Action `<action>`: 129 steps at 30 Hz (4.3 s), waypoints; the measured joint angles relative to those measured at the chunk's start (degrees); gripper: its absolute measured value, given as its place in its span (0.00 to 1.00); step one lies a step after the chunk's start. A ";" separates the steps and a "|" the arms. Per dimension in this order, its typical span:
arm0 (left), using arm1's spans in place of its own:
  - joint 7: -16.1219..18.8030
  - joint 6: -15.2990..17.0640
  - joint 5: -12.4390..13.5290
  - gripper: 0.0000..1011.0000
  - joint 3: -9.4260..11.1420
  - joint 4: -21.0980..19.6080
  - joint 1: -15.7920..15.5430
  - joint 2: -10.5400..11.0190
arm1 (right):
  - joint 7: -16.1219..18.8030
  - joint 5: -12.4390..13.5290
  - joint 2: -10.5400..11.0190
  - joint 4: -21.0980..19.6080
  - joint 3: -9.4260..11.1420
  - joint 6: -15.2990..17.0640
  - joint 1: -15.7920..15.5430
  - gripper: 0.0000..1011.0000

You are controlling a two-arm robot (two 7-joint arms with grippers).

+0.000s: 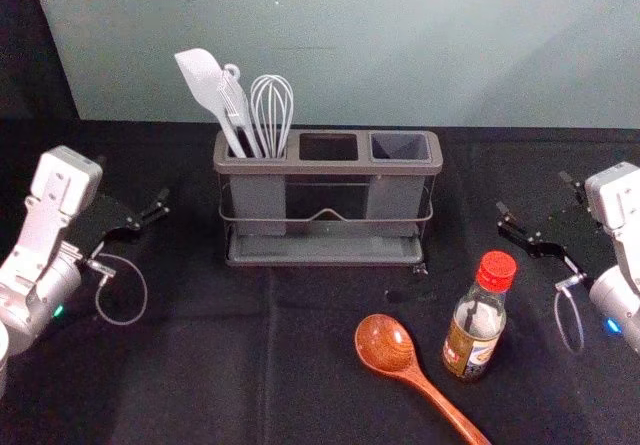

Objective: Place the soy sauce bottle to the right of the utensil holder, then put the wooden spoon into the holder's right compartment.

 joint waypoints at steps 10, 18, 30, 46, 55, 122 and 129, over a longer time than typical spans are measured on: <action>0.00 0.00 0.00 0.99 0.00 0.00 0.00 0.00 | 0.00 0.00 0.00 0.00 0.00 0.00 0.00 0.99; 0.00 0.00 0.00 0.99 0.00 0.00 0.00 0.00 | 0.00 0.00 0.00 0.00 0.00 0.00 0.00 0.99; 0.00 0.00 0.00 0.99 0.00 0.00 0.00 0.00 | 0.00 0.00 0.00 0.00 0.00 0.00 0.00 0.99; 0.00 0.00 0.00 0.99 0.00 0.00 0.00 0.00 | 0.51 0.04 1.95 -4.14 2.53 -0.14 -3.97 0.99; 0.00 0.00 0.00 0.99 0.00 0.00 0.00 0.00 | 4.15 3.62 8.04 -12.89 7.21 -0.87 -13.07 0.99; 0.00 0.00 0.00 0.99 0.00 0.00 0.00 0.00 | 31.44 18.26 4.87 -20.03 13.22 -5.54 -21.28 0.94; 0.00 0.00 0.00 0.99 0.00 0.00 0.00 0.00 | 32.07 16.88 4.32 -20.13 13.81 -5.47 -21.49 0.79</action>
